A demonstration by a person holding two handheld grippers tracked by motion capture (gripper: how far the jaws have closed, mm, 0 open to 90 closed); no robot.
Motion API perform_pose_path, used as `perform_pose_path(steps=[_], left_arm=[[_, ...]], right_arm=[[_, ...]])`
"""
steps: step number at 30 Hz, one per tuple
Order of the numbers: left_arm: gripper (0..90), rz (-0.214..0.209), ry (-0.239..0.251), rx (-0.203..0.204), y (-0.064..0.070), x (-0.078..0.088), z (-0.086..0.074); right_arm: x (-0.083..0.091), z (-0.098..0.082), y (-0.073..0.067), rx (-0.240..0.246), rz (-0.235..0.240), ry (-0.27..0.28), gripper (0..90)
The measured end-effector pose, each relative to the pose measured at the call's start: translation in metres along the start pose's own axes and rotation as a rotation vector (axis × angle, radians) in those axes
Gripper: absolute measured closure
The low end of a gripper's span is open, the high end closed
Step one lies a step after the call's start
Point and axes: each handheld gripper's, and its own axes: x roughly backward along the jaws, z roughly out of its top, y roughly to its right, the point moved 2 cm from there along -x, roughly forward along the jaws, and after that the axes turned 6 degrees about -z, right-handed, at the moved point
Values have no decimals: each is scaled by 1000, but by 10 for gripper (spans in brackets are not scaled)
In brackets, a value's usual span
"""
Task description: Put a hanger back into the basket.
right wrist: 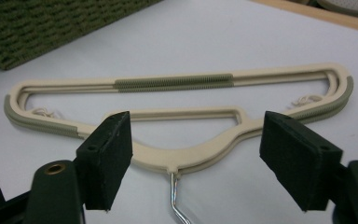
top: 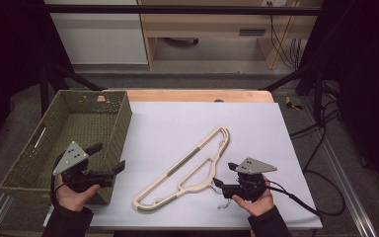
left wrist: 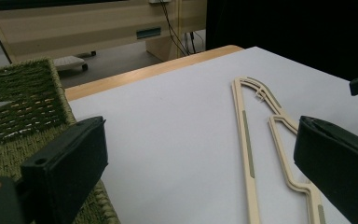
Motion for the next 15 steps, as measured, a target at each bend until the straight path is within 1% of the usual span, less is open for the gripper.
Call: perform_pose_path(steps=[1,2,5,7,10,11,13,15], left_arm=[[30,-1,0,2,1,0,0],[30,-1,1,2,1,-1,0],[30,-1,-1,-4,2,-1,0],[30,-2,0,-4,3,-1,0],[30,-5,1,-7,4,-2,0],[30,-5,1,-7,4,-2,0],[30,-9,0,-7,5,-3,0],[31,-12,0,-6,7,-4,0]], right_arm=[[-2,-2,-1,2,-2,-13,284],[-2,-2,-1,2,-2,-13,284],[-7,-6,-4,15,-5,-47,335],[-11,-9,-6,19,-7,-58,366],[-18,-15,-8,16,-6,-96,420],[-18,-15,-8,16,-6,-96,420],[-23,-19,-10,8,-2,-115,459],[-26,-22,-11,14,1,-132,501]])
